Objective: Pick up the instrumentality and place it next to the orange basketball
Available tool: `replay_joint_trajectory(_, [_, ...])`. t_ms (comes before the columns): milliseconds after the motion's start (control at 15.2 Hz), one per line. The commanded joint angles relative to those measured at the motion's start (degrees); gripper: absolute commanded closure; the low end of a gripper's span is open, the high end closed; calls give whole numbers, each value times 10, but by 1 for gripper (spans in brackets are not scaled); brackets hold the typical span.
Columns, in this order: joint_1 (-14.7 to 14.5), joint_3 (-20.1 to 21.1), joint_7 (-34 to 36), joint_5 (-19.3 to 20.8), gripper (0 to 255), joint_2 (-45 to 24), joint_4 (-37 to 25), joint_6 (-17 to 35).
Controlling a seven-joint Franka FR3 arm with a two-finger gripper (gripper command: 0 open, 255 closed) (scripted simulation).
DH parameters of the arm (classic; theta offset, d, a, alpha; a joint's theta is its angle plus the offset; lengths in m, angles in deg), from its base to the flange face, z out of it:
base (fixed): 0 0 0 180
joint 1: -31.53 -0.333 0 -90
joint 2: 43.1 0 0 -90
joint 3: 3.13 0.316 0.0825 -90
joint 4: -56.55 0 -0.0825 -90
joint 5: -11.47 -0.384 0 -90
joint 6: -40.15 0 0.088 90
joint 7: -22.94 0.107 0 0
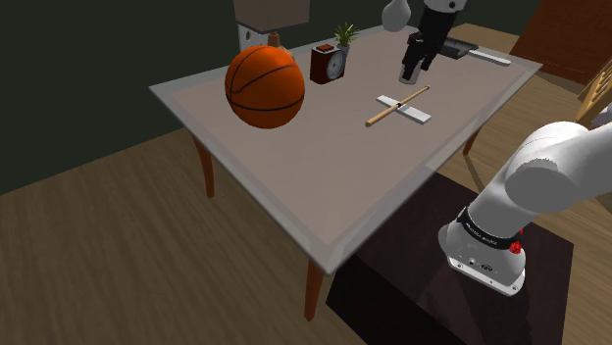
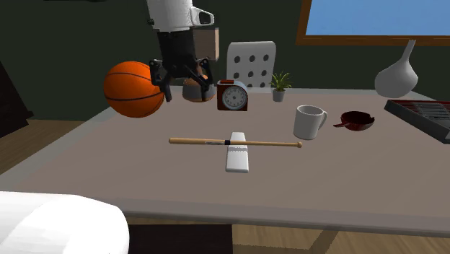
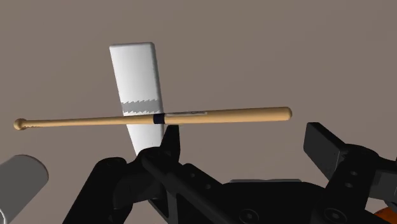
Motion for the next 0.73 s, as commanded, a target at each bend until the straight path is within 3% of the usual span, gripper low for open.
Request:
replay_joint_trajectory(0, [6,-26,-25,7,0,-24,10,33])
replay_joint_trajectory(330, [13,-86,-86,11,0,-101,10,105])
replay_joint_trajectory(660, [11,-145,-158,-10,0,-197,-9,173])
